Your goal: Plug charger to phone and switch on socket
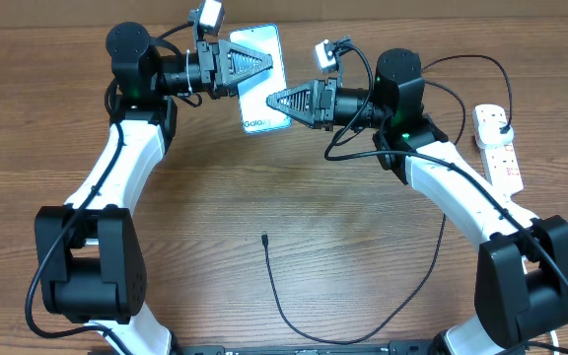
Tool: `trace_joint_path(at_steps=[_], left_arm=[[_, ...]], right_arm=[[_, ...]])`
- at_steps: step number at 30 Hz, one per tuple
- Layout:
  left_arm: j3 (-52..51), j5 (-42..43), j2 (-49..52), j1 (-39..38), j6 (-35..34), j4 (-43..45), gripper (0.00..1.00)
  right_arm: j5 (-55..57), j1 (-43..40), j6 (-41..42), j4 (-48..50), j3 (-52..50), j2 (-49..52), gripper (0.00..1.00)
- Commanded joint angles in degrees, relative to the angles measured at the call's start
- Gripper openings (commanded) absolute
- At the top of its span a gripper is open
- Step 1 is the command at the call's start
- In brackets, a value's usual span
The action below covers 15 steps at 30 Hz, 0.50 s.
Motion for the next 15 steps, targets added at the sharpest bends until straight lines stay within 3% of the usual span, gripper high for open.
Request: trace_joint_path(at_steps=[1, 4, 9, 13, 15], left_arm=[[1.14, 4.15, -1.33, -1.53, 1.9, 0.5, 0.4], [1.14, 4.22, -1.33, -1.53, 2.99, 0.48, 0.4], [1.14, 4.26, -1.33, -1.53, 2.97, 0.46, 0.27], [1.14, 4.37, -1.33, -1.53, 2.99, 0.46, 0.23], [1.14, 4.37, -1.33, -1.53, 2.99, 0.46, 0.19]], right_arm=[[4.83, -0.26, 2.75, 0.02, 0.33, -0.35, 0.04], [4.7, -0.26, 4.52, 0.13, 0.33, -0.35, 0.04], [4.7, -0.33, 4.48, 0.11, 0.33, -0.35, 0.04], [4.48, -0.31, 4.46, -0.66, 0.33, -0.35, 0.04], [3.82, -0.31, 4.26, -1.01, 0.33, -0.35, 0.09]])
